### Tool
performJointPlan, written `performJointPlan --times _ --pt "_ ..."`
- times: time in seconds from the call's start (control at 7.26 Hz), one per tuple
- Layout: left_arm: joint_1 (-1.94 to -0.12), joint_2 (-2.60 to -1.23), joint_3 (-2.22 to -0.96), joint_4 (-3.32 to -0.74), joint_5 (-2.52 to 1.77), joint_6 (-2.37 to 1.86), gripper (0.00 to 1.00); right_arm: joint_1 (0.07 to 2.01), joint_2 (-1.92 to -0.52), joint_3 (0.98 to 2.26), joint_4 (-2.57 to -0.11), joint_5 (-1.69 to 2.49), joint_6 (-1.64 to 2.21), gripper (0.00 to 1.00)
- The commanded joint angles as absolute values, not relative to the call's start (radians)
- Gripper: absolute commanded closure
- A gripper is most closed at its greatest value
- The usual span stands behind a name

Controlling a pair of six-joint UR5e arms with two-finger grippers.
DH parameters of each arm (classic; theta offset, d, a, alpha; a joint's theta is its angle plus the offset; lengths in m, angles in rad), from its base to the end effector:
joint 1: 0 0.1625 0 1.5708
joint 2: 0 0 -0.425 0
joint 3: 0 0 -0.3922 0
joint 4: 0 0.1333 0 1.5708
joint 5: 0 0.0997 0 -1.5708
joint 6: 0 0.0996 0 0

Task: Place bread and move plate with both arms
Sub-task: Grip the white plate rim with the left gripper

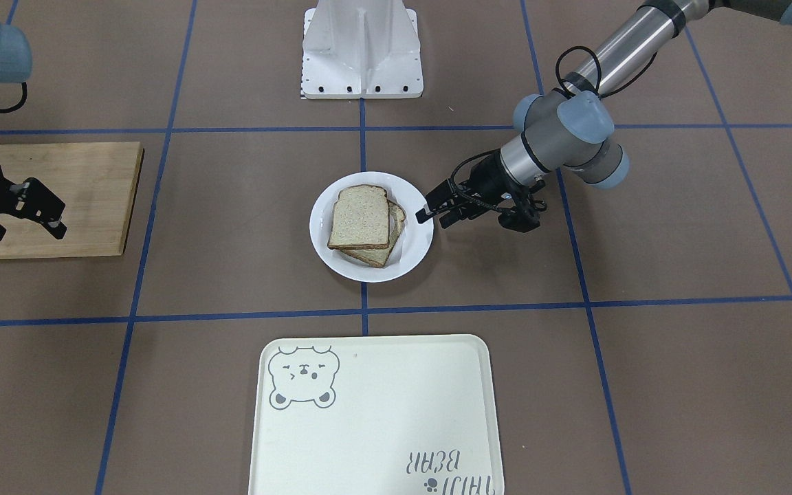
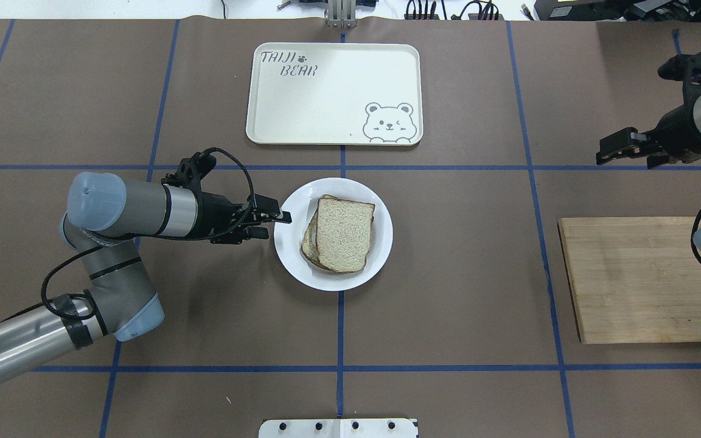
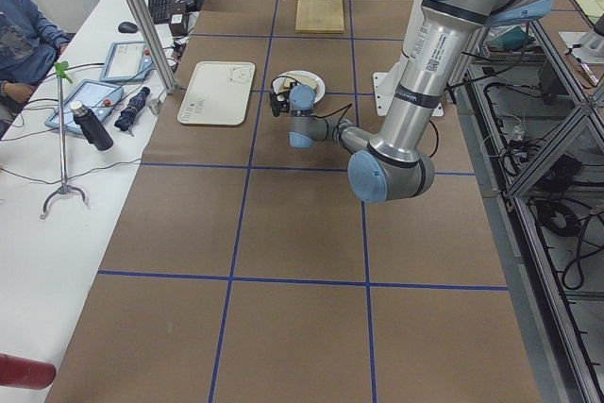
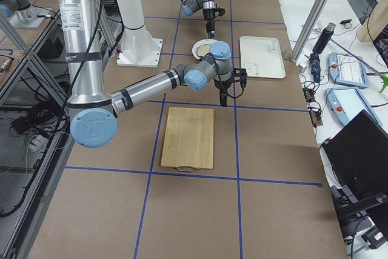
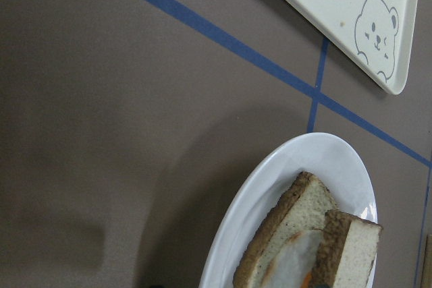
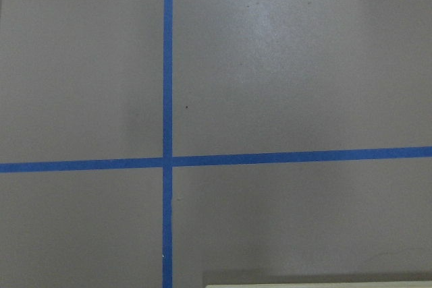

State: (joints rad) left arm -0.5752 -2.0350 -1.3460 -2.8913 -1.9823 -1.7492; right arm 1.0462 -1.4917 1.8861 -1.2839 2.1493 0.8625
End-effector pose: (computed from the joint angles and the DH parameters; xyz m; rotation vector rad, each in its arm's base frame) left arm 0.5060 -0.4395 0.3508 -0.0149 1.5672 -0.2728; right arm -0.1950 -0.4944 0.4375 0.1536 -0.8495 0.1197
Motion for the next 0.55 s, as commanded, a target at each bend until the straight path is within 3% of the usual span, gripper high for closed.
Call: performJointPlan --times 0.0,0.41 --pt "-0.557 -2.048 -1.332 -2.901 -1.965 -1.75 0.29 1.045 -1.488 1.885 -1.284 2.148 0.865 0.0" --pt "-0.543 -2.051 -1.325 -2.899 -1.962 -1.75 0.39 1.045 -1.488 1.885 -1.284 2.148 0.867 0.0"
